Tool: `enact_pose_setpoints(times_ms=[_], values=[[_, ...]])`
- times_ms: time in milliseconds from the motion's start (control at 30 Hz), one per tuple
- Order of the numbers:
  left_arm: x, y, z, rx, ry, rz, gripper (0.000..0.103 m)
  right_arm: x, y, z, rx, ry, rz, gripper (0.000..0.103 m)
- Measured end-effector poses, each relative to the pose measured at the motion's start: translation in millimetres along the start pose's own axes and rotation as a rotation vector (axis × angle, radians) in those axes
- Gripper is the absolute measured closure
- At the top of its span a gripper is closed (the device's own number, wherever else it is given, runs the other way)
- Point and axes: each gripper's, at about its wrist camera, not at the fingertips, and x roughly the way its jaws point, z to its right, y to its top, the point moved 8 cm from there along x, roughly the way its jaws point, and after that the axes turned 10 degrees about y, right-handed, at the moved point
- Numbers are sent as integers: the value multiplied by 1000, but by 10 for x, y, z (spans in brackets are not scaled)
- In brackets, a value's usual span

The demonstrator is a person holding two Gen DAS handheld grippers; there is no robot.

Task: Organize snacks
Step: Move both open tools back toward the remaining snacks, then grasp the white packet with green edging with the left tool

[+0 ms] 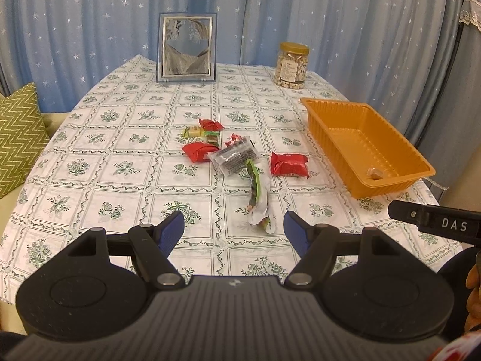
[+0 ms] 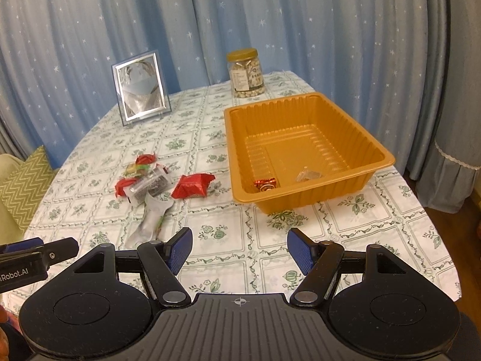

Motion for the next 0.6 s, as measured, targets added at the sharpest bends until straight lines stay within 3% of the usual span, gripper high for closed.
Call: enact_pose_setpoints(times_ms=[333, 600], values=[[468, 34, 128, 31, -18, -29, 33, 343, -68, 53, 5, -1, -28, 33], [953, 74, 273, 57, -62, -56, 45, 610, -80, 121, 5, -12, -38, 34]])
